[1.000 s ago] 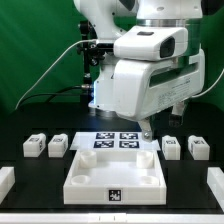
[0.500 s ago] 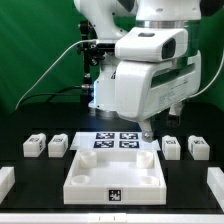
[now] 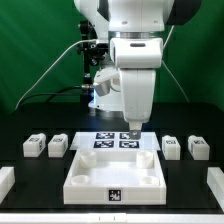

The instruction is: Assemble one leg

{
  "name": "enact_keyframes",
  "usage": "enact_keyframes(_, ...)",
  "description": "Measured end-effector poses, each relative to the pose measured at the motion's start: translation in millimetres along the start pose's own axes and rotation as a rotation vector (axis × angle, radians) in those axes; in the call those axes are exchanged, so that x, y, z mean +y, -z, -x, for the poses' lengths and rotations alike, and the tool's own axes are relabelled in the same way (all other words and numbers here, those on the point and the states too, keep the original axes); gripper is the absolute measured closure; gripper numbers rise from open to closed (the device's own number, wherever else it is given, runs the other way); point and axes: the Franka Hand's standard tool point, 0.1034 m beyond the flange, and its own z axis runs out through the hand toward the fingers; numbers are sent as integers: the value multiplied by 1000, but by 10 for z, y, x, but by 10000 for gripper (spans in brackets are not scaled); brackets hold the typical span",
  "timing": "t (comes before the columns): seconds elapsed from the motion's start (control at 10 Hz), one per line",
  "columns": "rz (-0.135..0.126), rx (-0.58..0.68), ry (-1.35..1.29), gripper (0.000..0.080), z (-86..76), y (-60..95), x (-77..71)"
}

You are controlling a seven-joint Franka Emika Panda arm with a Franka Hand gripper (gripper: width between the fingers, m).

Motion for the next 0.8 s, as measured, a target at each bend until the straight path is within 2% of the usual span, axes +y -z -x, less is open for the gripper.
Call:
enact_keyframes(0.2,-2,0,-14,150,12,-17,-12)
enact_keyframes(0.3,-4,1,-23,150,86,-141,-131)
enact_keyframes(0.4,-12,4,-24,150,196,-350,-375)
enact_keyframes(0.5,-26,8,-32,150,288,-543,-555)
enact_keyframes(0.6,-24,16,-38,150,343,-698,-605)
enact_keyframes(0.7,-36,21,-50,150,369,-830,-654)
enact_keyframes(0.8,-39,23,-52,150,370,-863,-668)
